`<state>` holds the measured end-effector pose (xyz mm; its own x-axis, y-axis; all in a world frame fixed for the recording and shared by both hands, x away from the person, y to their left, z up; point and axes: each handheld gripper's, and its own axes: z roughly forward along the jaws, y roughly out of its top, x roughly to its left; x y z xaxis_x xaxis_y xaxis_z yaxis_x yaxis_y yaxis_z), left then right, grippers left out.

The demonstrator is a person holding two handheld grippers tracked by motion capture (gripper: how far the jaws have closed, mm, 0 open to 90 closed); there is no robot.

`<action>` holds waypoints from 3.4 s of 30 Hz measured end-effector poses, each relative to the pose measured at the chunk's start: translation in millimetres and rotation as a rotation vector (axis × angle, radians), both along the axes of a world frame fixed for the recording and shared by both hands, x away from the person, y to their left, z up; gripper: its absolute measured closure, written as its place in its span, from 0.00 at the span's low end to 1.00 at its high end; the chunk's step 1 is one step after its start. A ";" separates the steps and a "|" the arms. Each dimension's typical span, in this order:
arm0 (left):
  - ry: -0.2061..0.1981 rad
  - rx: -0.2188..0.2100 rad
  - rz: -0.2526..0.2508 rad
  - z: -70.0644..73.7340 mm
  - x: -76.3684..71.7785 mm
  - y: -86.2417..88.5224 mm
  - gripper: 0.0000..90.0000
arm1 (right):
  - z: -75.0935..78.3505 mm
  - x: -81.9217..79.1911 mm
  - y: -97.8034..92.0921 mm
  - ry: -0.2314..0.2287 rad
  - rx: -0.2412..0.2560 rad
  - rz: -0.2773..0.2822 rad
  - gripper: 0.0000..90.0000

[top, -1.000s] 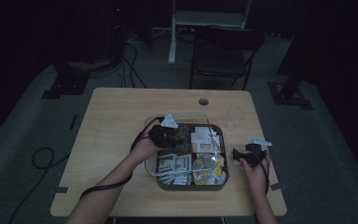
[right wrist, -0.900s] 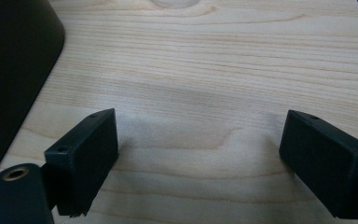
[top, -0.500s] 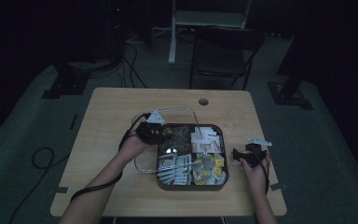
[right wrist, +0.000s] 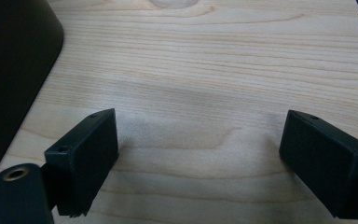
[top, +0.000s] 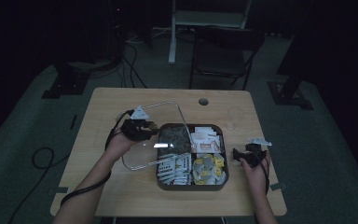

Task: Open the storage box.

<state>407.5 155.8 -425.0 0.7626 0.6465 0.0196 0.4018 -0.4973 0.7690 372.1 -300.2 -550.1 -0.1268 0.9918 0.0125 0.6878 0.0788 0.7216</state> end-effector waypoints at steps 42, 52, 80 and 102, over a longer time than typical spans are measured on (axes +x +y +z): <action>-0.005 0.001 0.413 -43.0 15.3 119.7 0.66 | 0.0 0.0 0.0 0.000 -0.001 0.001 0.12; 0.032 -0.007 0.463 -73.7 26.8 111.9 0.66 | 0.0 0.0 0.0 0.000 -0.001 0.000 0.12; 0.062 -0.014 0.507 -107.6 54.1 97.5 0.66 | 0.0 0.0 0.0 0.000 -0.001 0.000 0.12; 0.070 -0.102 0.407 -87.0 32.5 98.2 0.11 | 0.0 -0.1 0.0 0.000 -0.001 0.000 0.12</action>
<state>440.0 254.0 -512.0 0.4424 0.8910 -0.1024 0.6022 -0.2106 0.7700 372.0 -300.2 -550.1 -0.1268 0.9919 0.0119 0.6882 0.0793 0.7212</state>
